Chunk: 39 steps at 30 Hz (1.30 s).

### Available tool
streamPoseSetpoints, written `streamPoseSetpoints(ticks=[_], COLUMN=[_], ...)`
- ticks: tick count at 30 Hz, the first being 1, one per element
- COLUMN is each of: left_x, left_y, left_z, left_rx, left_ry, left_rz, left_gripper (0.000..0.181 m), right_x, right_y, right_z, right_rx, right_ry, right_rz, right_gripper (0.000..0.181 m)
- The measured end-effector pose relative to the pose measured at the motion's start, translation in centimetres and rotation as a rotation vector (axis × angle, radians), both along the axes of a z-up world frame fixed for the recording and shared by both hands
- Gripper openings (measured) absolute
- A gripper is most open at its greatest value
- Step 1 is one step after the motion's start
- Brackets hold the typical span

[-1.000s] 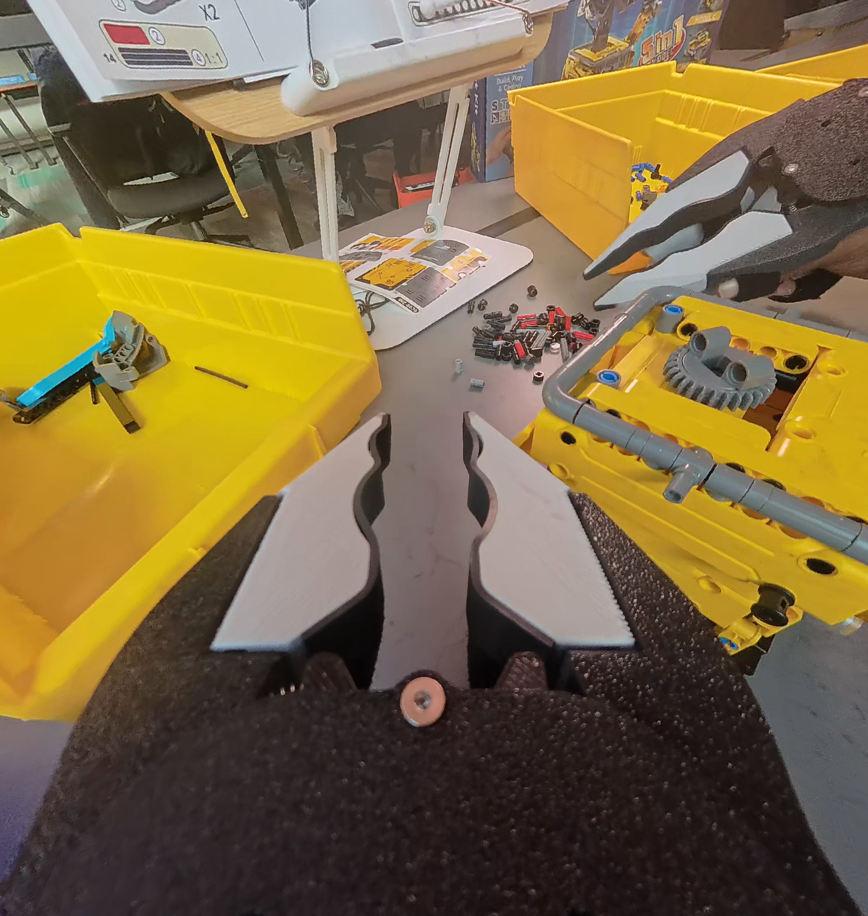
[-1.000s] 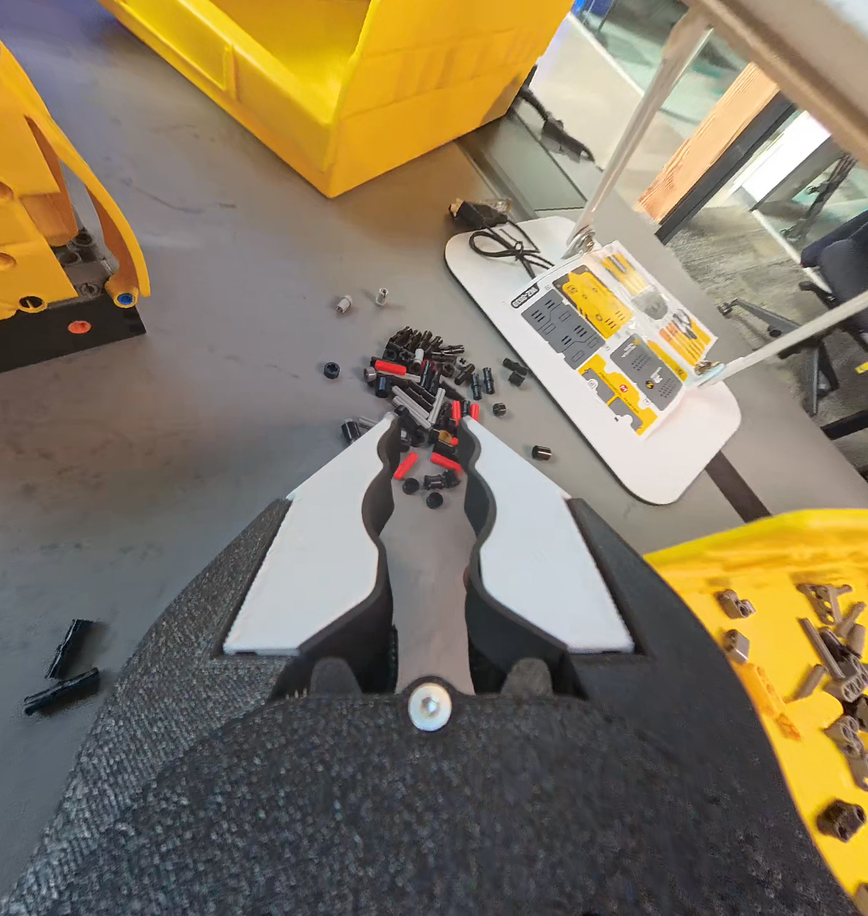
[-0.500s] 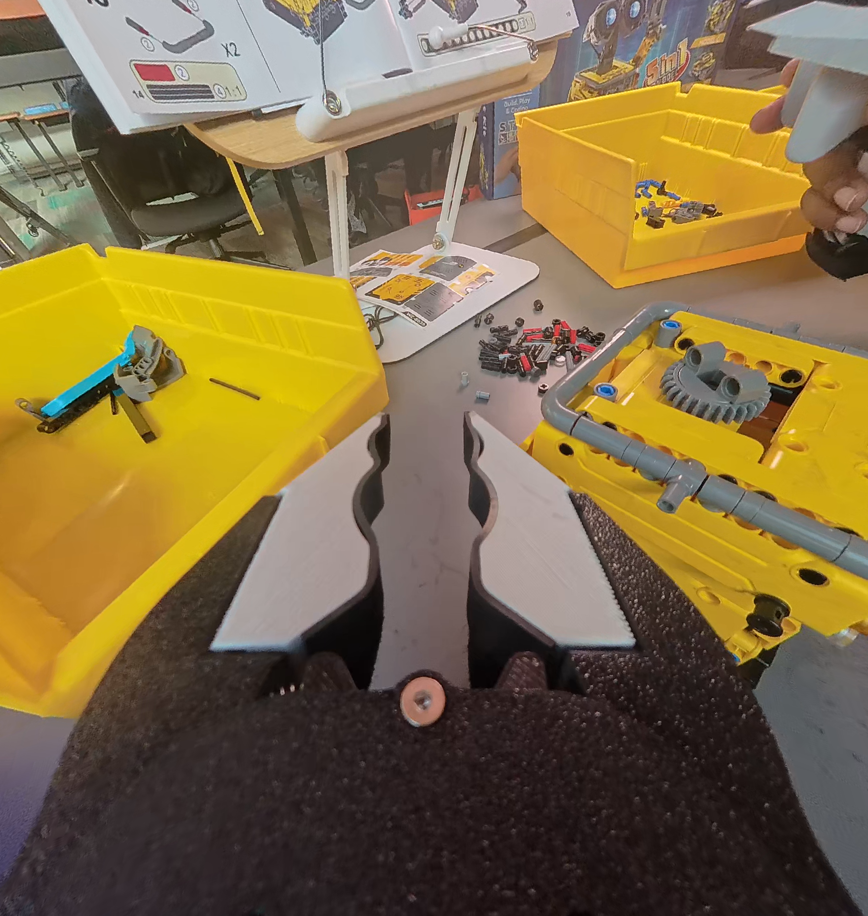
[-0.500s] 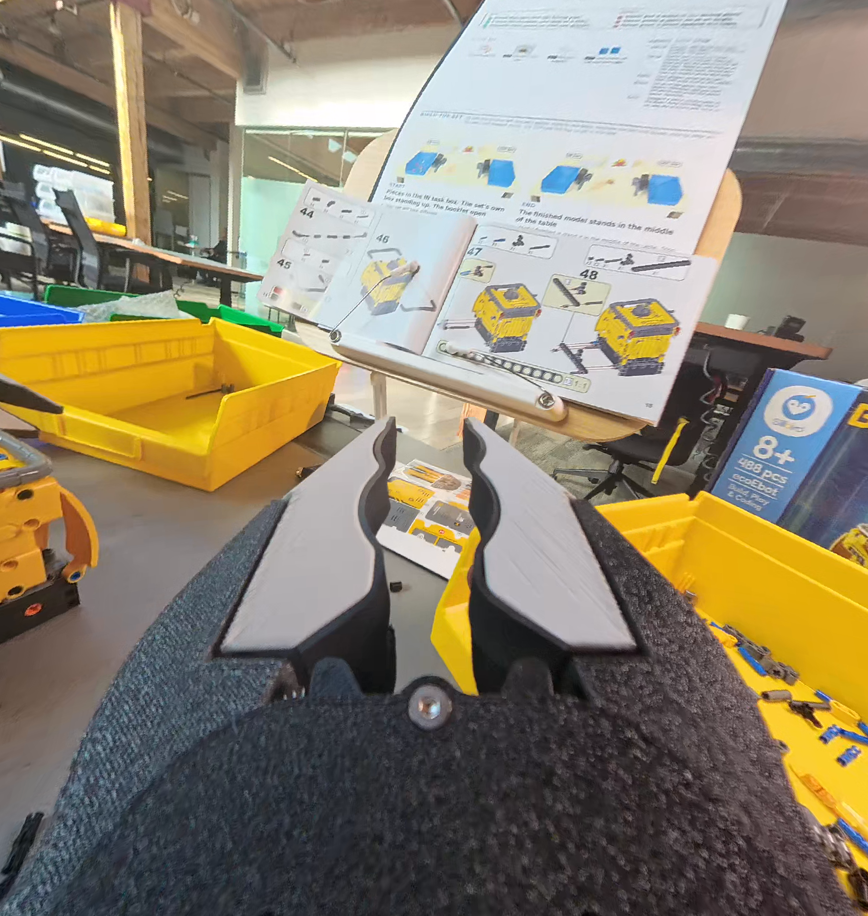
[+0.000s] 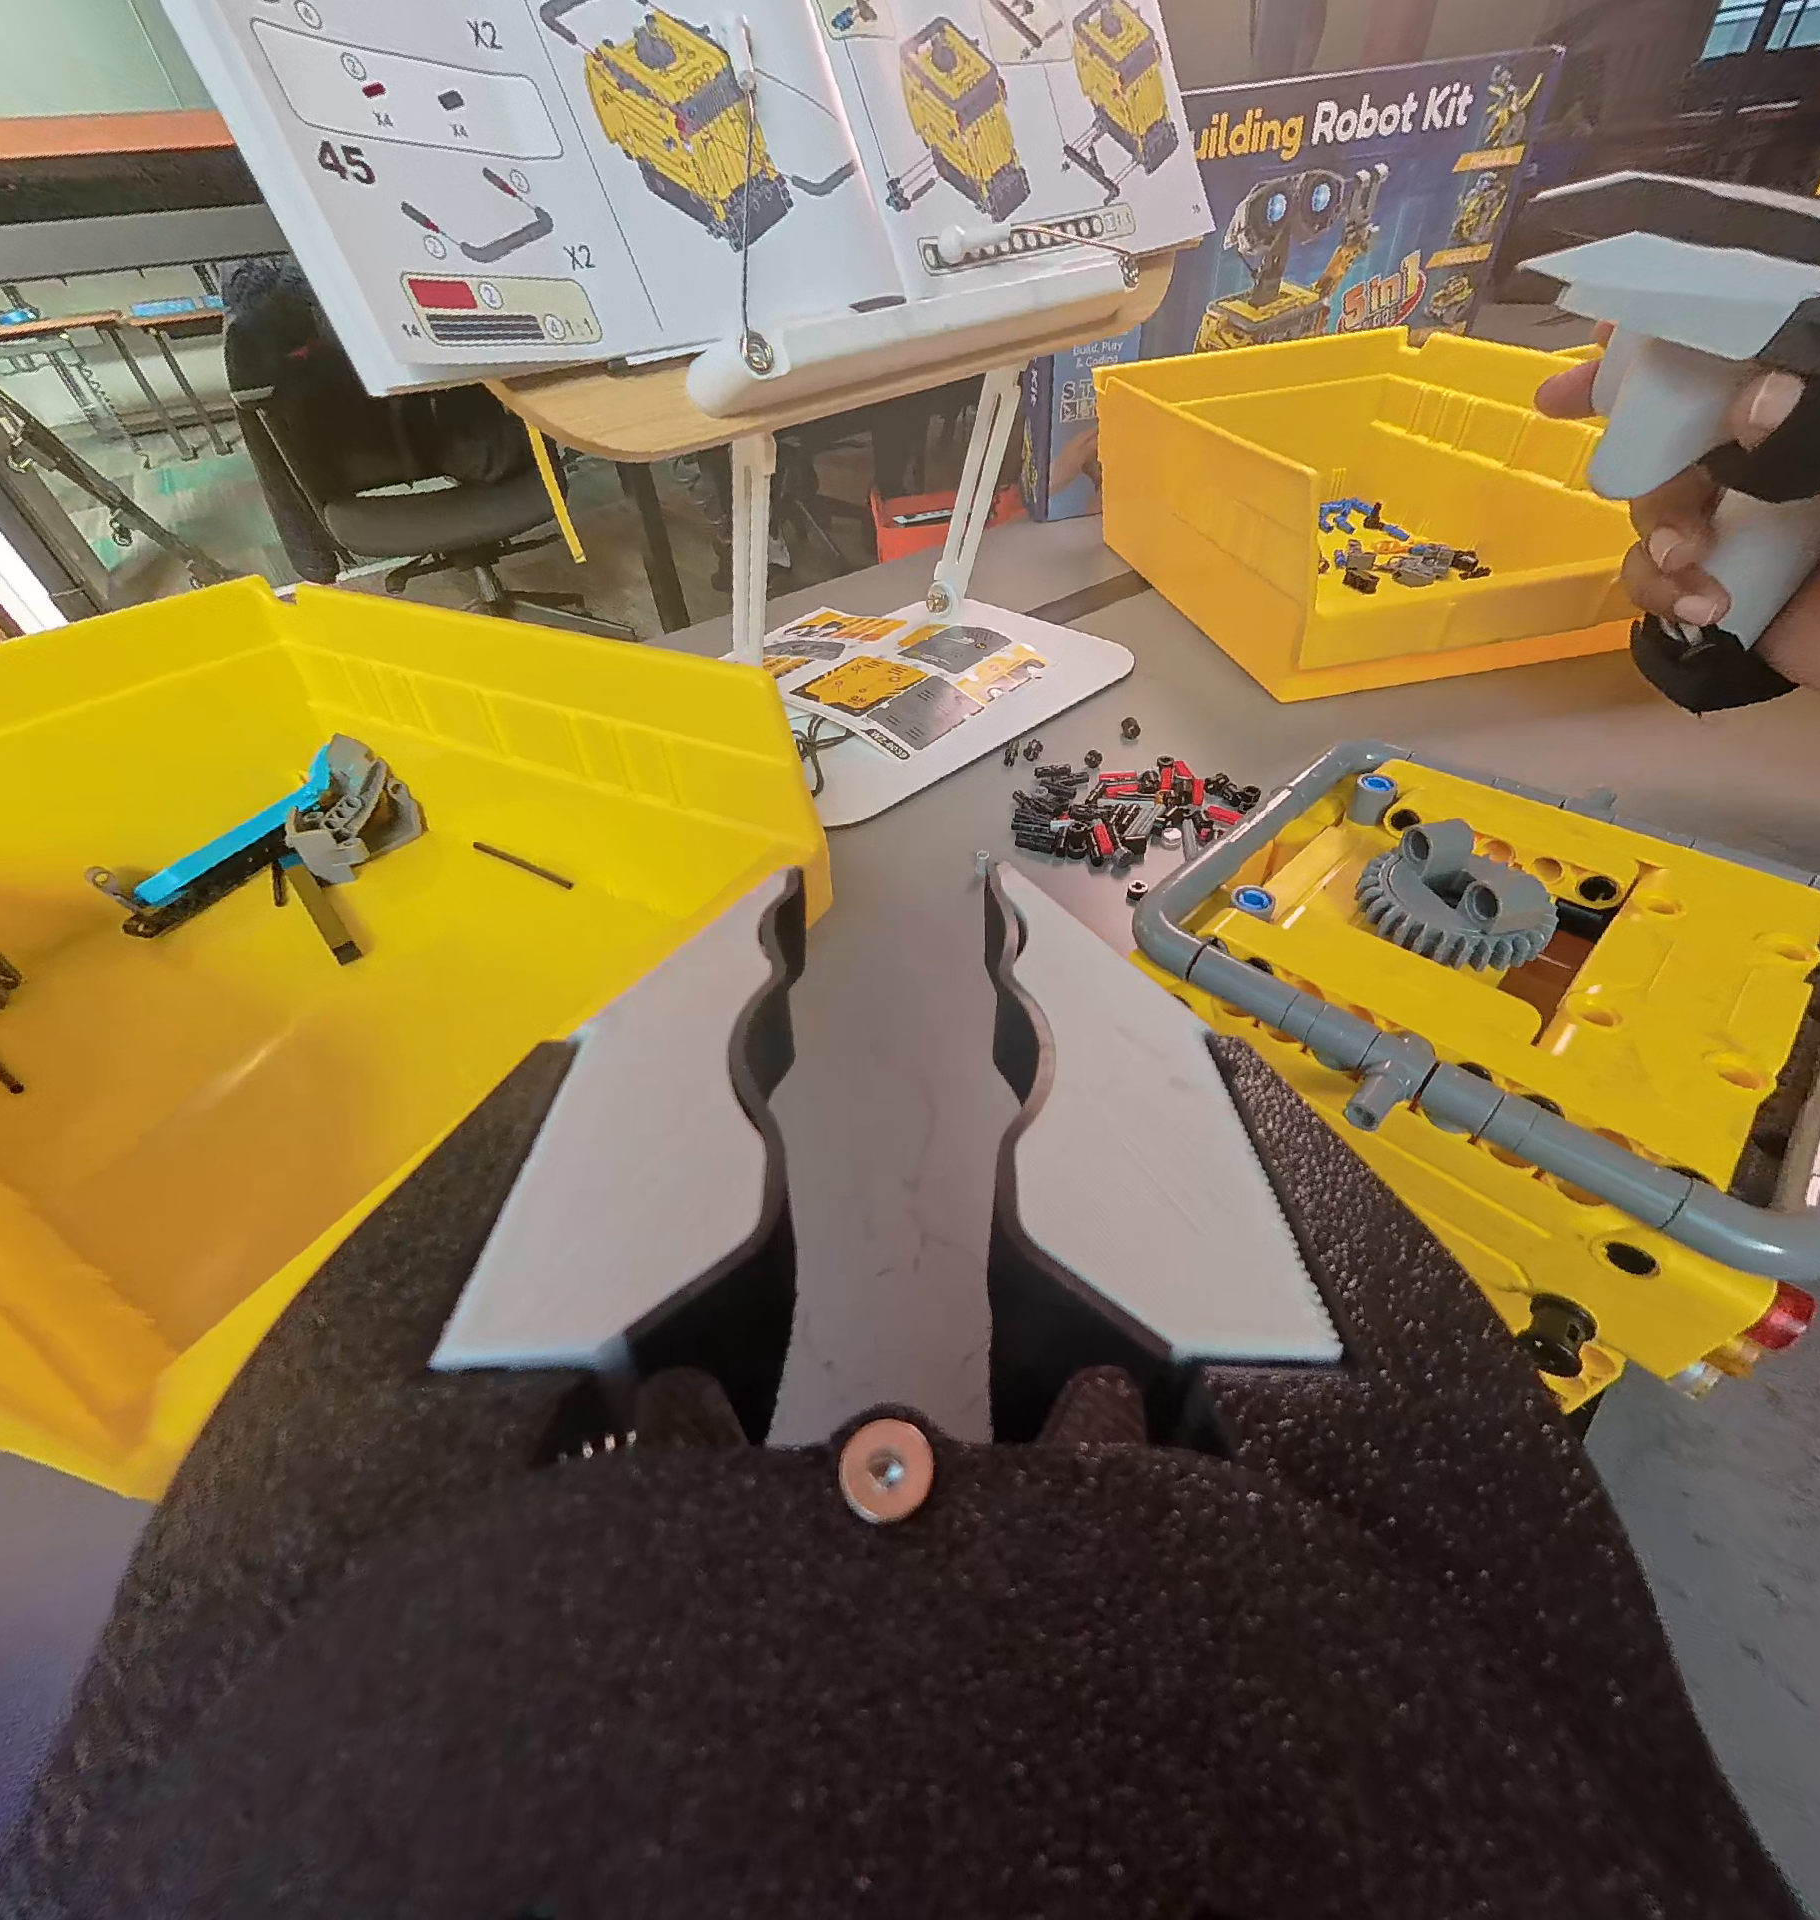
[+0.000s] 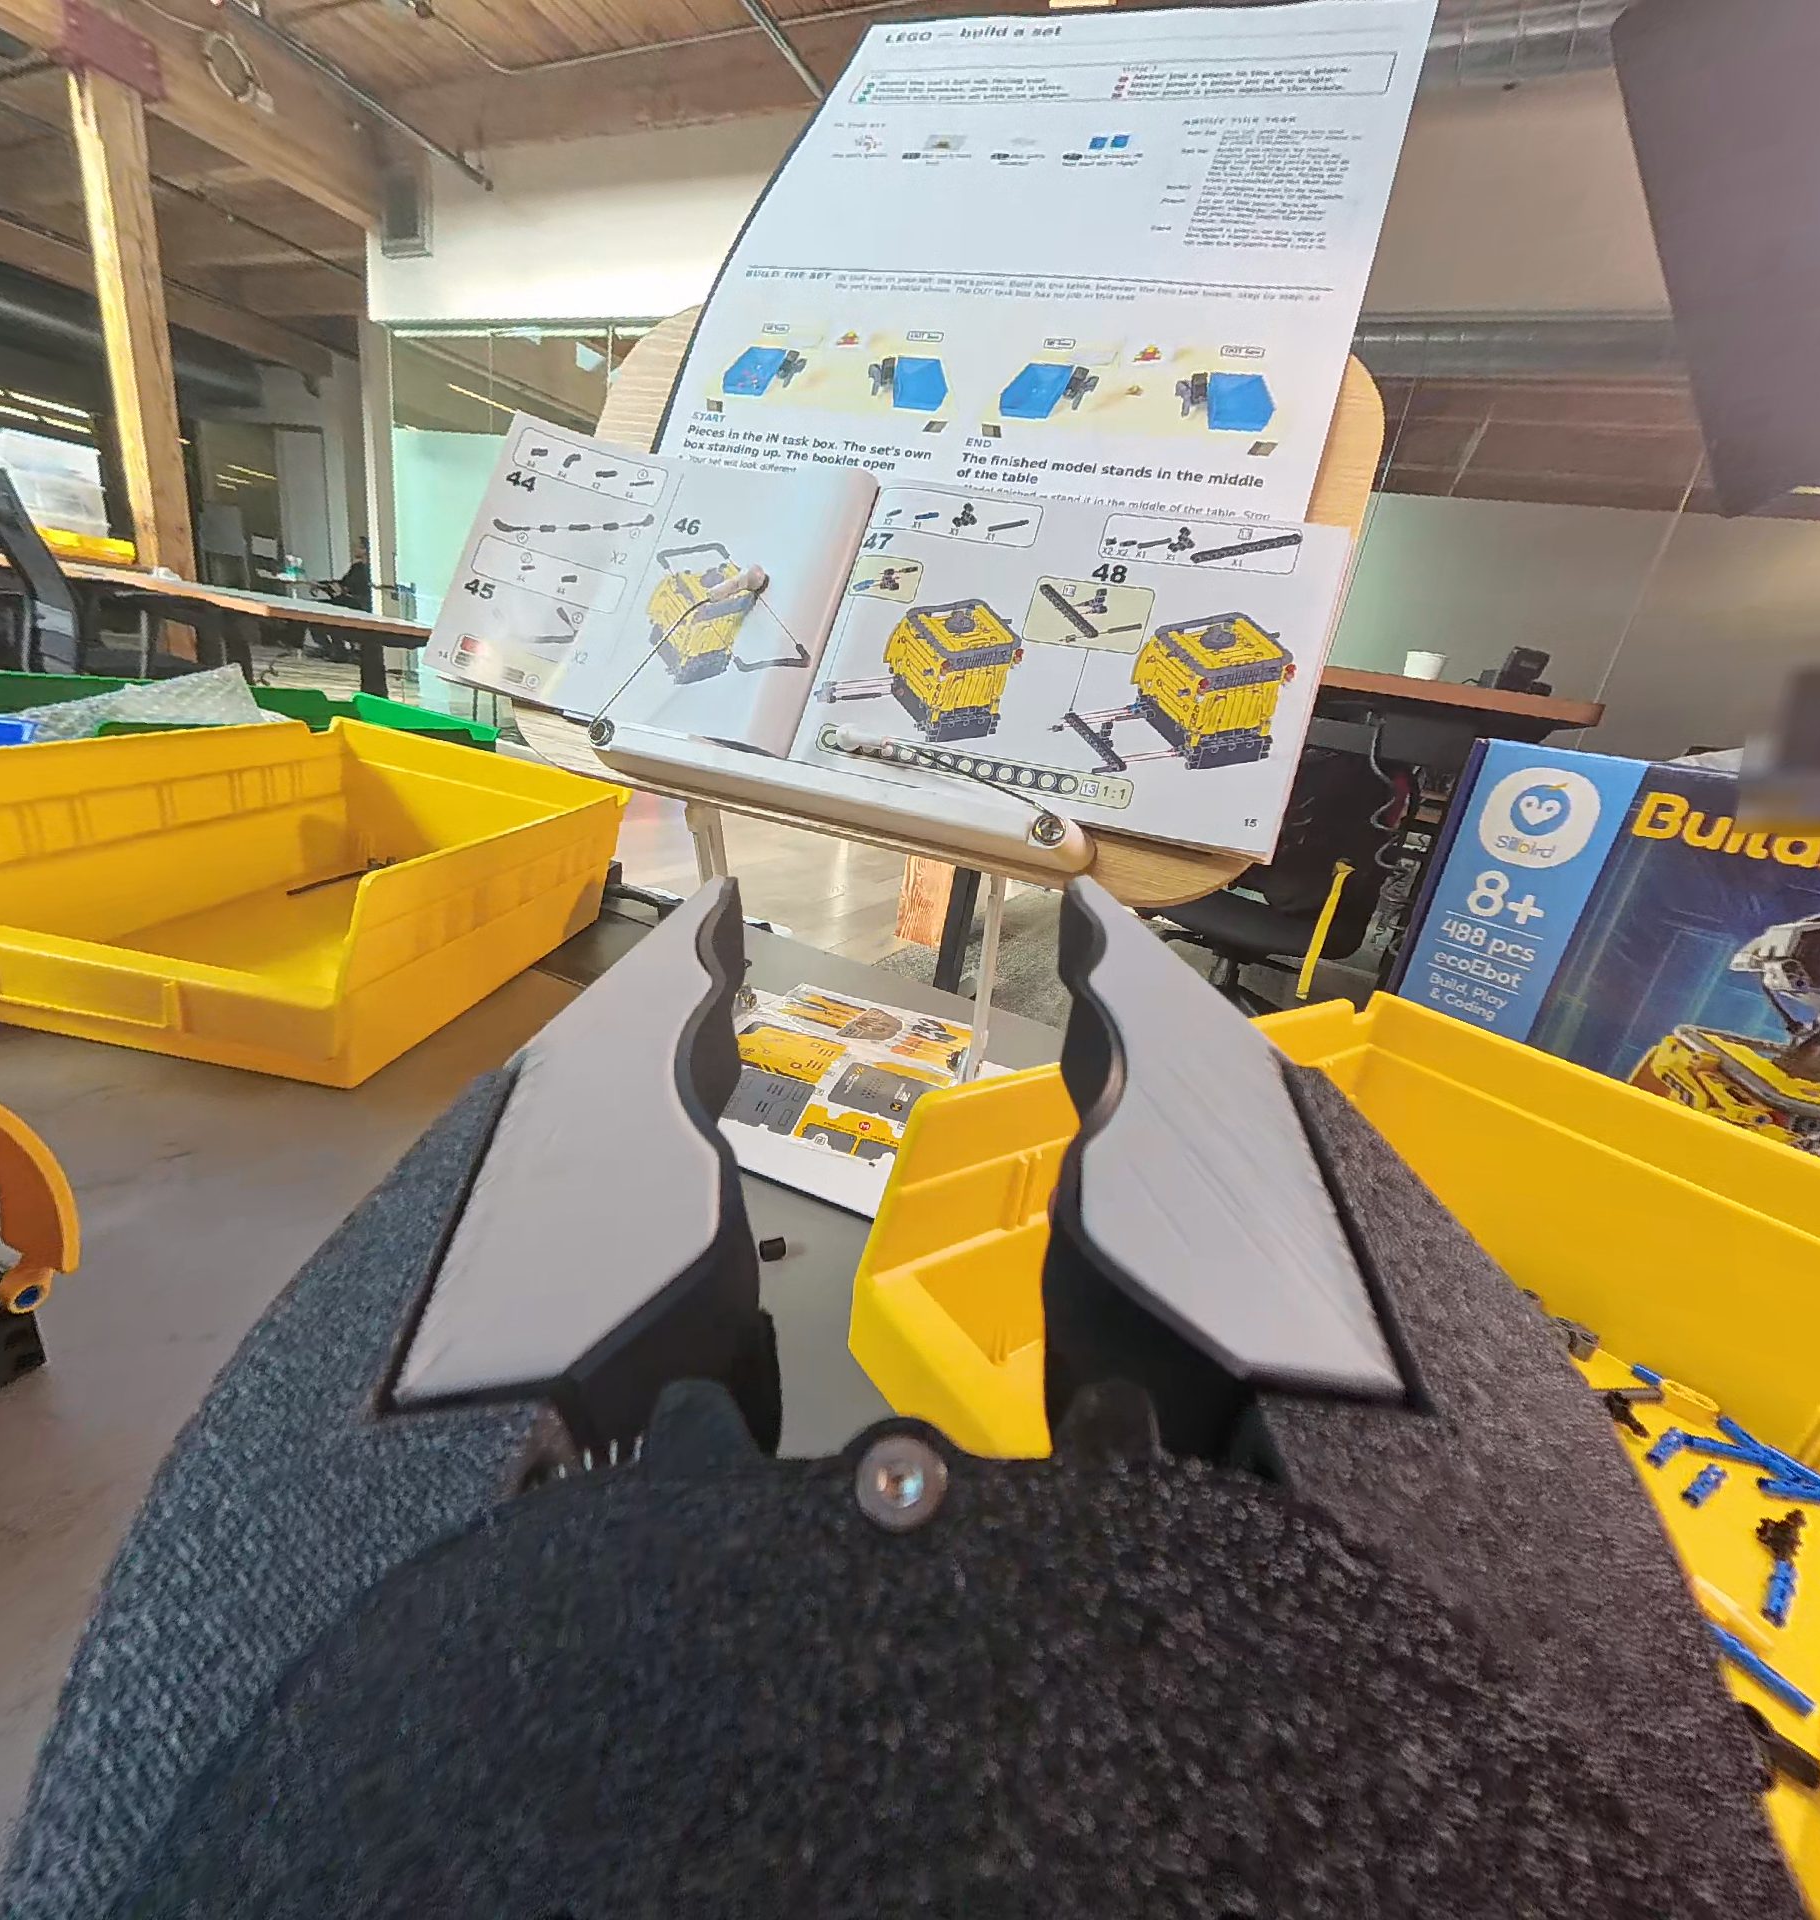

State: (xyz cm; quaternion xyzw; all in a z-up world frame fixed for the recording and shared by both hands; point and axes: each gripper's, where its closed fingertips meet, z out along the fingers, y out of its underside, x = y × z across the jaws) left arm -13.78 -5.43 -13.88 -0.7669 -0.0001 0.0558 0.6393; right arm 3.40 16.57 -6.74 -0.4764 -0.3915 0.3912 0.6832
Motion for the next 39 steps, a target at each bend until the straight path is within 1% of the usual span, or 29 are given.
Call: streamPoseSetpoints(ticks=[3,10,13,16,21,24,26,28,30,31,32,33,35,36,38,39], left_x=[-0.3,-0.9,-0.8,-1.0,-1.7,-2.2,-2.5,-2.5,-2.5,-2.5,-2.5,-2.5,-2.3,-2.2,-1.9,-1.8], left_y=[-0.1,-0.2,-0.1,0.0,0.1,0.0,-0.1,-0.1,-0.2,-0.2,-0.2,-0.2,-0.1,0.0,0.0,-0.1], left_z=[0.1,0.4,0.2,-0.1,0.1,0.2,0.1,0.2,0.4,0.4,0.5,0.5,0.4,0.4,0.6,0.7], left_rx=[0.010,0.030,0.028,0.022,0.055,0.066,0.063,0.069,0.075,0.075,0.075,0.075,0.073,0.073,0.076,0.076], left_ry=[-0.019,-0.046,-0.047,-0.037,-0.016,0.005,0.027,0.036,0.047,0.053,0.057,0.059,0.056,0.054,0.056,0.059], left_rz=[0.010,0.036,0.038,0.047,0.093,0.124,0.144,0.150,0.154,0.156,0.157,0.156,0.148,0.142,0.133,0.132], left_gripper=[0.037,0.042,0.043,0.045,0.056,0.060,0.061,0.061,0.060,0.060,0.060,0.059,0.059,0.060,0.060,0.059], right_x=[0.0,-0.2,-0.8,-1.7,-2.1,-2.2,-2.3,-2.2,-1.6,-1.3,-0.9,-0.8,-1.2,-1.6,-1.8,-1.9], right_y=[0.0,-0.5,-1.3,-2.4,-3.2,-3.9,-4.6,-4.6,-2.4,-0.3,2.3,4.6,8.3,9.8,13.2,14.2], right_z=[-0.1,-0.5,-1.4,-2.7,-3.4,-3.7,-3.8,-3.5,-2.1,-1.4,-1.0,-1.1,-3.3,-4.3,-7.4,-9.4], right_rx=[0.003,0.026,0.028,0.072,0.111,0.201,0.296,0.316,0.261,0.206,0.121,0.013,-0.230,-0.323,-0.458,-0.503], right_ry=[-0.005,-0.028,-0.048,-0.097,-0.125,-0.150,-0.172,-0.177,-0.171,-0.195,-0.229,-0.277,-0.439,-0.493,-0.616,-0.717], right_rz=[-0.003,-0.003,0.015,0.038,0.058,0.057,0.055,0.040,-0.031,-0.088,-0.147,-0.169,-0.142,-0.120,-0.139,-0.142], right_gripper=[0.064,0.065,0.065,0.064,0.063,0.060,0.054,0.046,0.029,0.023,0.021,0.016,0.018,0.017,0.012,0.012])
